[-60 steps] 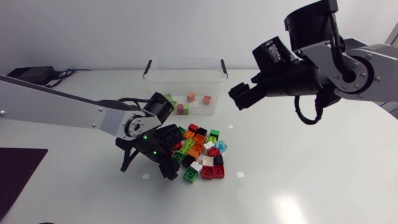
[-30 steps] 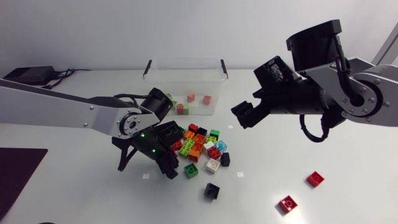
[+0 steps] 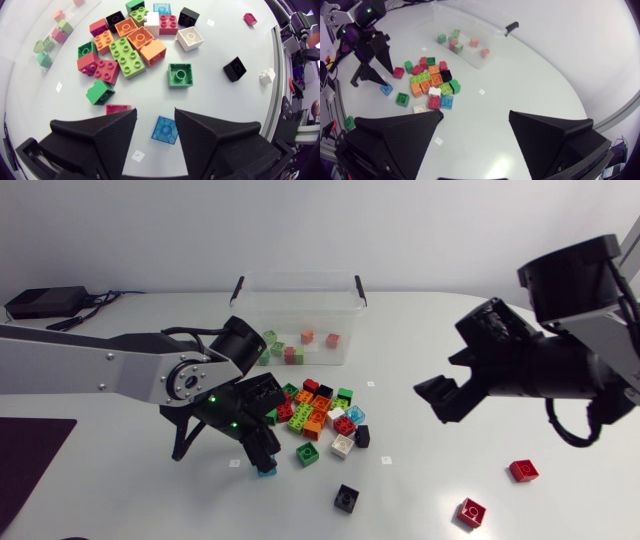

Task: Place the duplo bricks in the container

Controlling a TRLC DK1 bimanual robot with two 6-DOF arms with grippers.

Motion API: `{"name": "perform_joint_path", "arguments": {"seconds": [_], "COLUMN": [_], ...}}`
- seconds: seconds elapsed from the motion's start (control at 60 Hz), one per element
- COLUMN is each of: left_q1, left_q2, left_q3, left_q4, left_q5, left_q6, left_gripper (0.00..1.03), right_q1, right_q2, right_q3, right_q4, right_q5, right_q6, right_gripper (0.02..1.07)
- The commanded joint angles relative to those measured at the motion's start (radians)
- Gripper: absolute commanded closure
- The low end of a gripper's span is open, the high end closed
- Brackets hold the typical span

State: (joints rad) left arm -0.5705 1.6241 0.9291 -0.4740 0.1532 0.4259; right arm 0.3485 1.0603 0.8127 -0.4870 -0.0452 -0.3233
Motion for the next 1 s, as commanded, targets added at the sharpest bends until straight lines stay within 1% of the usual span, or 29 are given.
{"name": "perform_joint_path", "arguments": {"seconds": [0.0, 0.1, 0.167, 0.233, 0.317, 0.35, 0.367, 0.4, 0.5, 0.617, 0.75, 0.833, 0.983], "left_q1": [0.003, -0.003, -0.009, -0.012, -0.014, -0.022, -0.025, -0.026, -0.025, -0.023, -0.014, -0.014, -0.022], "left_q2": [-0.043, -0.079, -0.095, -0.093, -0.079, -0.079, -0.079, -0.079, -0.053, 0.002, 0.063, 0.092, 0.097], "left_q3": [-0.030, -0.038, -0.049, -0.061, -0.082, -0.099, -0.108, -0.116, -0.124, -0.108, -0.067, -0.046, -0.023], "left_q4": [-0.020, -0.031, -0.035, -0.035, -0.035, -0.035, -0.035, -0.035, -0.035, -0.032, -0.032, -0.032, -0.017], "left_q5": [0.008, 0.009, 0.009, 0.009, 0.008, 0.008, 0.008, 0.008, 0.008, 0.006, 0.006, 0.006, 0.006], "left_q6": [-0.012, -0.016, -0.018, -0.016, -0.006, 0.011, 0.024, 0.034, 0.073, 0.117, 0.171, 0.197, 0.208], "left_gripper": [0.49, 0.49, 0.49, 0.49, 0.49, 0.46, 0.40, 0.36, 0.34, 0.27, 0.23, 0.23, 0.23], "right_q1": [-0.074, -0.177, -0.244, -0.278, -0.289, -0.290, -0.290, -0.290, -0.289, -0.293, -0.309, -0.325, -0.355], "right_q2": [-0.037, -0.065, -0.075, -0.089, -0.102, -0.108, -0.111, -0.118, -0.134, -0.160, -0.200, -0.215, -0.243], "right_q3": [-0.053, -0.072, -0.081, -0.106, -0.132, -0.141, -0.147, -0.156, -0.167, -0.179, -0.176, -0.173, -0.190], "right_q4": [-0.055, -0.121, -0.159, -0.167, -0.167, -0.167, -0.167, -0.167, -0.170, -0.194, -0.242, -0.282, -0.315], "right_q5": [-0.004, -0.015, -0.055, -0.076, -0.081, -0.082, -0.082, -0.084, -0.084, -0.084, -0.085, -0.090, -0.093], "right_q6": [-0.056, -0.086, -0.108, -0.125, -0.138, -0.141, -0.145, -0.149, -0.152, -0.163, -0.172, -0.172, -0.180], "right_gripper": [0.07, 0.07, 0.07, 0.07, 0.07, 0.07, 0.07, 0.07, 0.07, 0.07, 0.07, 0.07, 0.07]}}
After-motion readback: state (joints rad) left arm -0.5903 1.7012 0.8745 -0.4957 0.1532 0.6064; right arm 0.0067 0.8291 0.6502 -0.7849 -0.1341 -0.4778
